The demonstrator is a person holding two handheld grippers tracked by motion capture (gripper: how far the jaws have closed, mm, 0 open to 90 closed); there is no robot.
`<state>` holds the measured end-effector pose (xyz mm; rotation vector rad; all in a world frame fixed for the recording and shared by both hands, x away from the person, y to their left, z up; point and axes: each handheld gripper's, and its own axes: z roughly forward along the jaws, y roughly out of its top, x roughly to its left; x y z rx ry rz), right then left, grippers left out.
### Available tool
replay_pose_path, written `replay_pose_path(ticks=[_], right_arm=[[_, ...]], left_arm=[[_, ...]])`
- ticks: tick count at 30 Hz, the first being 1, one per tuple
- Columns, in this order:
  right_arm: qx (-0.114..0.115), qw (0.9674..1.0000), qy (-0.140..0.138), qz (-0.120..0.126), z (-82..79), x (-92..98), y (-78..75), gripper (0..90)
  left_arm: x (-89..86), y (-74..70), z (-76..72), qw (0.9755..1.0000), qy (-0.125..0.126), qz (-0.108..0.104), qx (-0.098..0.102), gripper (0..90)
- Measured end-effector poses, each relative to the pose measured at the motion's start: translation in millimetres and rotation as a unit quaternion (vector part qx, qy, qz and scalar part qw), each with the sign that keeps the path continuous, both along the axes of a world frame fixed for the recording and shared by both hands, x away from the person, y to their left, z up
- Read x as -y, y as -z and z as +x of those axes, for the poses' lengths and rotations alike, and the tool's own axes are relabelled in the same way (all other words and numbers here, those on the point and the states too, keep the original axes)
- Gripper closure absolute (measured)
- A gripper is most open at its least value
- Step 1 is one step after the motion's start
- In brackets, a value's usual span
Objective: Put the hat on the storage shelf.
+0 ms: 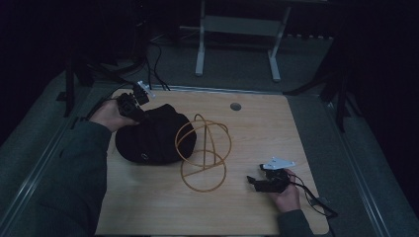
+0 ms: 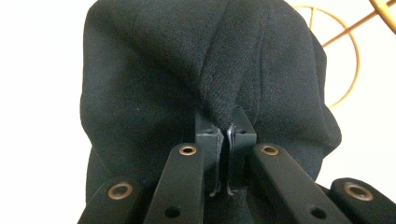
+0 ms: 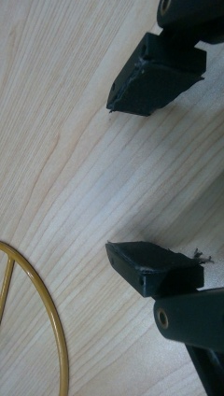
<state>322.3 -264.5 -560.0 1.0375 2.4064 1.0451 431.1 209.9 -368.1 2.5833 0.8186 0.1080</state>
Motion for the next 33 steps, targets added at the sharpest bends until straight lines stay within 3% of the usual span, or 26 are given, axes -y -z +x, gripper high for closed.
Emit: replay_pose_path(ticks=[12,33], right_arm=[[0.000,1.0000,0.000,-0.001,0.0,0.1,0.0,25.9],[0.000,1.0000,0.000,-0.001,0.0,0.0,0.0,25.9]], left_arm=[[-14.8,-14.8,-6.1,0.9990,-0.018,-0.036,0.019,86.1],[-38.4,-28.1,-12.7,0.9969,-0.049,-0.050,0.036,86.1]])
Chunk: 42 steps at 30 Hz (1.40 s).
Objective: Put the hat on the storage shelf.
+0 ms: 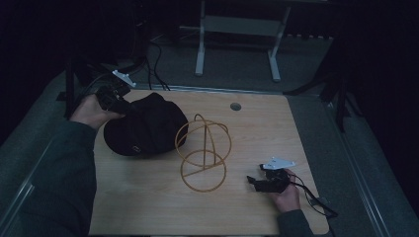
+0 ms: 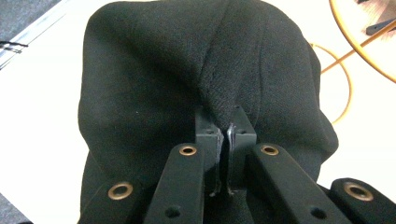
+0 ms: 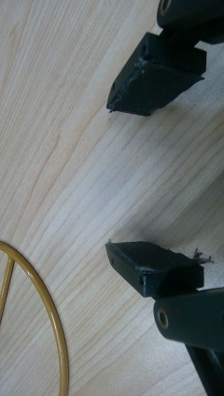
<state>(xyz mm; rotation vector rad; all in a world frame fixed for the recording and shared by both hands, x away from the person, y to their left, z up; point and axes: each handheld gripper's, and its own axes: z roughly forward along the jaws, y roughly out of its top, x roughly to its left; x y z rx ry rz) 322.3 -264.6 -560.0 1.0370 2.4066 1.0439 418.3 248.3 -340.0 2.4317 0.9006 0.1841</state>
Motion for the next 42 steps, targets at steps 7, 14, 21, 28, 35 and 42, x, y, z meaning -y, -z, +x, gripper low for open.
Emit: replay_pose_path(ticks=[7,14,21,28,35,42], right_arm=[[0.000,1.0000,0.000,0.000,0.0,0.0,0.0,25.9],[0.000,1.0000,0.000,0.000,0.1,0.0,0.0,25.9],[0.000,1.0000,0.000,0.000,0.1,0.0,0.0,25.9],[0.000,1.0000,0.000,0.000,0.1,0.0,0.0,25.9],[0.000,1.0000,0.000,0.001,0.2,-0.2,0.0,25.9],[-0.001,1.0000,-0.001,0.002,0.8,-0.5,0.0,25.9]], left_arm=[[-0.8,-6.1,-2.3,1.0000,0.000,0.005,0.005,86.1],[-5.7,-18.0,-6.9,0.9999,-0.005,-0.002,0.015,86.1],[-10.5,-22.5,-11.4,0.9998,-0.006,-0.006,0.020,86.1],[-14.1,-26.7,-16.4,0.9996,-0.014,-0.003,0.026,86.1],[-11.6,-35.5,-22.2,0.9994,-0.009,0.003,0.033,86.1],[-10.6,-45.0,-26.4,0.9991,-0.006,-0.005,0.041,86.1]])
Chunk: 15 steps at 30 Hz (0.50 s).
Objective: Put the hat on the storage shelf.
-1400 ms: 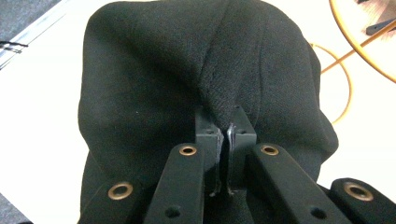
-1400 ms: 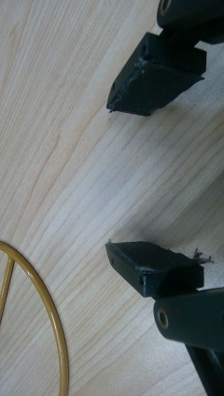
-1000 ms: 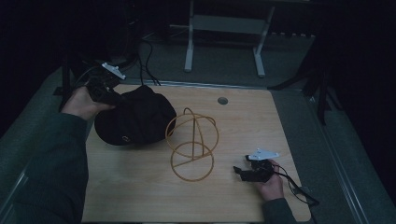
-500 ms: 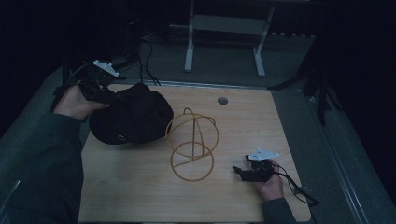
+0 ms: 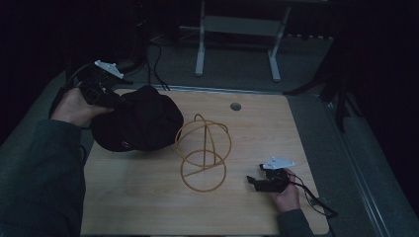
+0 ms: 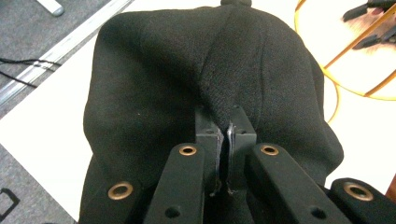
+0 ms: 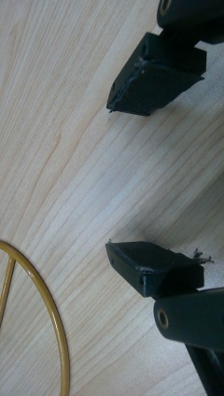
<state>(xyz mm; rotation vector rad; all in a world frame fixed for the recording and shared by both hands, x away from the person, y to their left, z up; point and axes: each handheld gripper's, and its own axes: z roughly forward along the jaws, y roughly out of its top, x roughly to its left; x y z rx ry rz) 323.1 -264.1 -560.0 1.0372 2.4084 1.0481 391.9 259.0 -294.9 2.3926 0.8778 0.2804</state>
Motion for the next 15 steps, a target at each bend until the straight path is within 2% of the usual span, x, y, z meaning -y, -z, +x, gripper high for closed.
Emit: replay_pose_path(ticks=[15], right_arm=[[0.001,1.0000,-0.002,-0.001,0.8,-1.1,0.1,25.9]], left_arm=[[-7.1,-11.5,-4.1,0.9987,-0.024,-0.038,0.025,86.1]])
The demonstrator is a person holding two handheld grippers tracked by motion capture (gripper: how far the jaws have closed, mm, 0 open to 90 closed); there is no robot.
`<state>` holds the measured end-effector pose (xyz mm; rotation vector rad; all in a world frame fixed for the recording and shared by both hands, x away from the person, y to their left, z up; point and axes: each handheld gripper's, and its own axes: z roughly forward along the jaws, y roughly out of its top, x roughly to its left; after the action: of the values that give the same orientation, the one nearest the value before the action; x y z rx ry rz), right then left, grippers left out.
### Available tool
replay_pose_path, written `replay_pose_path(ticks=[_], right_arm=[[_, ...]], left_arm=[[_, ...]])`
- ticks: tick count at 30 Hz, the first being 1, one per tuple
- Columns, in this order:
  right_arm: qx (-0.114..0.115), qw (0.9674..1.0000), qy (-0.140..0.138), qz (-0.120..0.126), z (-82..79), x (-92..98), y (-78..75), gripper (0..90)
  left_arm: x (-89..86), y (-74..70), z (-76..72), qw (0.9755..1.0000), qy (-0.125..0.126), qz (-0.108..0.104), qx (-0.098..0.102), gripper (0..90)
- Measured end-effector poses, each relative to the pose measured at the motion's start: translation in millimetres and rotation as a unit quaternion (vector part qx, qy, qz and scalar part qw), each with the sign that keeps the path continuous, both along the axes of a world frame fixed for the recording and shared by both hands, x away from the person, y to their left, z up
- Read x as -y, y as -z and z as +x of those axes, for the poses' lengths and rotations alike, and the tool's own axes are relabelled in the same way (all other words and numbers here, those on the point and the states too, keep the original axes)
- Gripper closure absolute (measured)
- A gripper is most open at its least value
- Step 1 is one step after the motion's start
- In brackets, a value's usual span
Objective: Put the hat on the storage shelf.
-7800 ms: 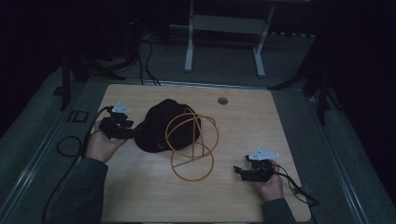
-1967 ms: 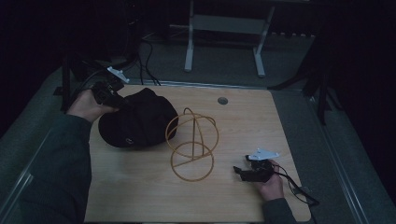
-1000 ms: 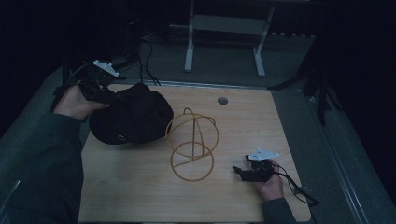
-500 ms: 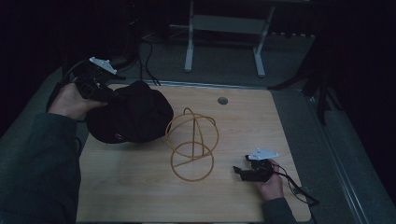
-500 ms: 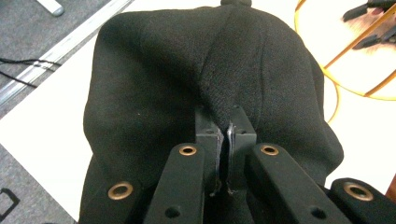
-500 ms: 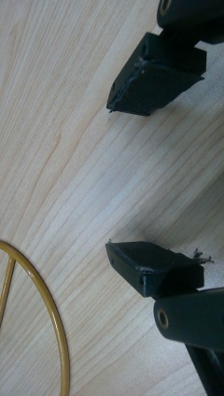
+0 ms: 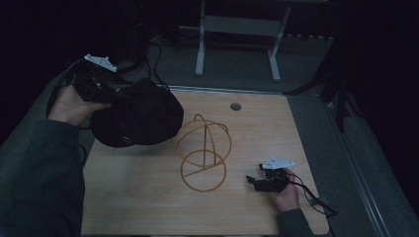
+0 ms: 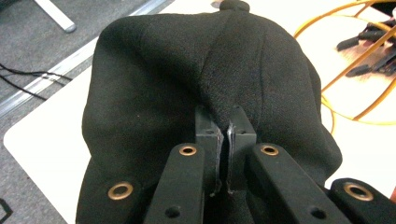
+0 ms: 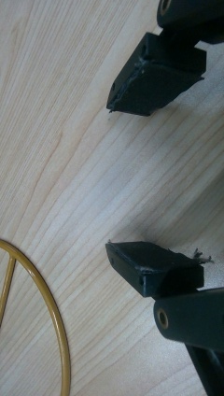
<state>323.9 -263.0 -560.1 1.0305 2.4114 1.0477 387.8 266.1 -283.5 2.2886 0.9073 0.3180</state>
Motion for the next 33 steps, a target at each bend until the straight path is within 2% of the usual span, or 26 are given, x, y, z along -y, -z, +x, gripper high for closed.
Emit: replay_pose_path(ticks=[7,20,27,33], right_arm=[[0.000,1.0000,-0.001,0.000,0.2,-0.1,0.0,25.9],[0.001,1.0000,-0.001,-0.001,0.2,-0.1,0.0,25.9],[0.001,1.0000,-0.002,-0.001,0.4,-0.4,0.0,25.9],[0.001,1.0000,-0.002,-0.001,0.4,-0.4,0.0,25.9]], left_arm=[[4.2,-8.2,-0.9,0.9999,-0.005,0.000,0.009,86.1],[9.6,-19.9,-4.0,0.9996,-0.009,-0.016,0.024,86.1],[14.5,-21.9,-5.4,0.9987,-0.006,-0.041,0.031,86.1],[21.7,-23.7,-5.1,0.9980,-0.001,-0.052,0.036,86.1]])
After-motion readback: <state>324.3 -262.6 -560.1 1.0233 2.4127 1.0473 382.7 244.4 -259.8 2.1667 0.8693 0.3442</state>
